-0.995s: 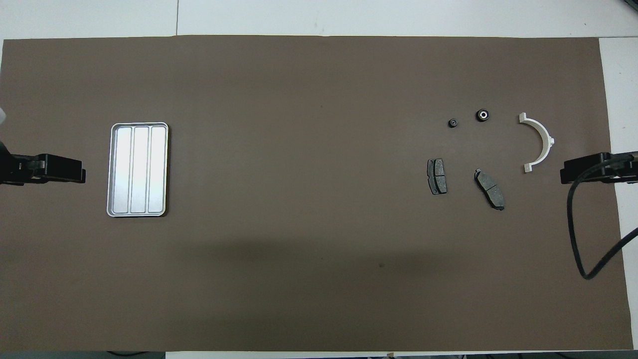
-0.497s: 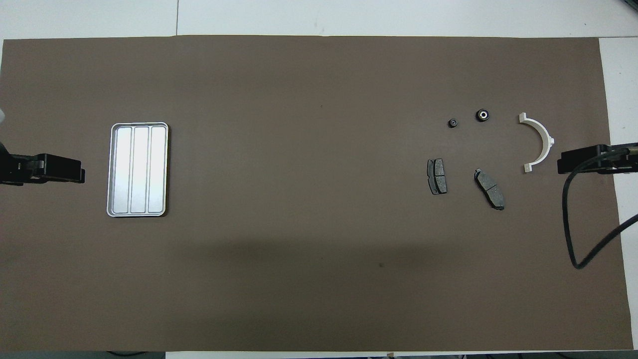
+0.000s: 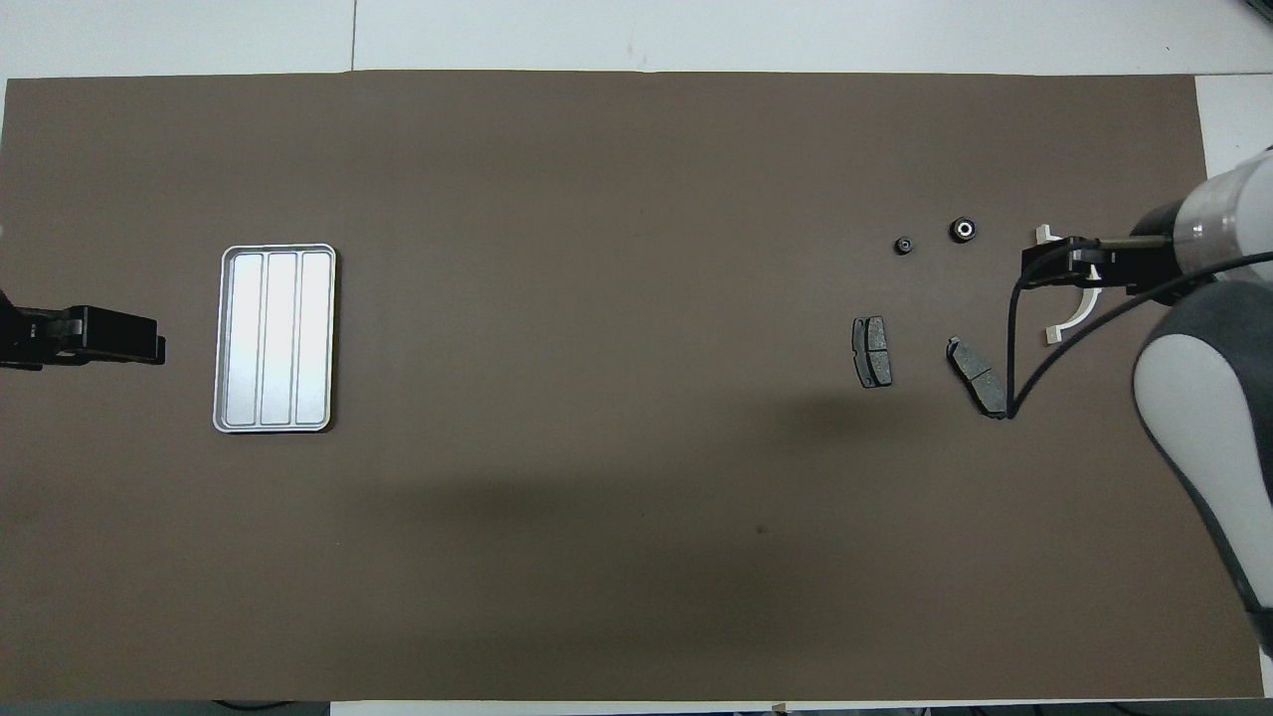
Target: Pick bearing gear from pile to tray
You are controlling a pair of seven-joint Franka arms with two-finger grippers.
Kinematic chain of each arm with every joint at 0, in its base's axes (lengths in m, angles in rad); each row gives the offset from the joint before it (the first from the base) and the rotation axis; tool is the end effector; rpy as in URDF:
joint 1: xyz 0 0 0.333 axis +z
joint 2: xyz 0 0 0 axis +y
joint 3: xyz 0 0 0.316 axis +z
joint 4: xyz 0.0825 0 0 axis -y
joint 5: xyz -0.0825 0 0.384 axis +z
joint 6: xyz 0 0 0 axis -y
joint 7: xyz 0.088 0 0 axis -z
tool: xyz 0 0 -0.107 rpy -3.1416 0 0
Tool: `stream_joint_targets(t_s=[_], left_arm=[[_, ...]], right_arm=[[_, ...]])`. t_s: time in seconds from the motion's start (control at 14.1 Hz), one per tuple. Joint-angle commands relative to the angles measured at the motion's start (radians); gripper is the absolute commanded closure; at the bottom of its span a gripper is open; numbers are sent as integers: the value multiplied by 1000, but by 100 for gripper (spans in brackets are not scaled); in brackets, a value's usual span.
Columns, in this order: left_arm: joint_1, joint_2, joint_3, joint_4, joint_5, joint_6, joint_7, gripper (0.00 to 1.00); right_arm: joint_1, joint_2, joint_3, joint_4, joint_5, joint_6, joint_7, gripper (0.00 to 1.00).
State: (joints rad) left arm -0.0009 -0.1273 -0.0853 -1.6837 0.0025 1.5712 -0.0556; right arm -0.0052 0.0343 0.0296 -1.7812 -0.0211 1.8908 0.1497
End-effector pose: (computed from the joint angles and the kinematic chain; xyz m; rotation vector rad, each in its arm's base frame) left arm 0.5121 -0.0469 0.6390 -3.1289 0.0469 -0.0239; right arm 0.5815 0.0124 0.5329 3.1211 -0.1867 0.1200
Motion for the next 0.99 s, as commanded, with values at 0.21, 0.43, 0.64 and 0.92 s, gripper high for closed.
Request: stream_joint_targets(t_s=[0.21, 0.43, 0.64, 0.92], left_arm=[[10, -11, 10, -1, -19, -2, -33, 0], [-1, -17, 10, -19, -18, 7, -27, 0], [-4, -52, 9, -109, -18, 142, -33, 1], [-7, -88, 2, -223, -18, 246, -35, 1]], right_arm=[[24, 249, 4, 40, -57, 195, 186, 0], [36, 360, 3, 117, -77, 222, 249, 0], [59, 475, 4, 206, -97, 218, 310, 0], [71, 556, 3, 267, -103, 218, 395, 0]])
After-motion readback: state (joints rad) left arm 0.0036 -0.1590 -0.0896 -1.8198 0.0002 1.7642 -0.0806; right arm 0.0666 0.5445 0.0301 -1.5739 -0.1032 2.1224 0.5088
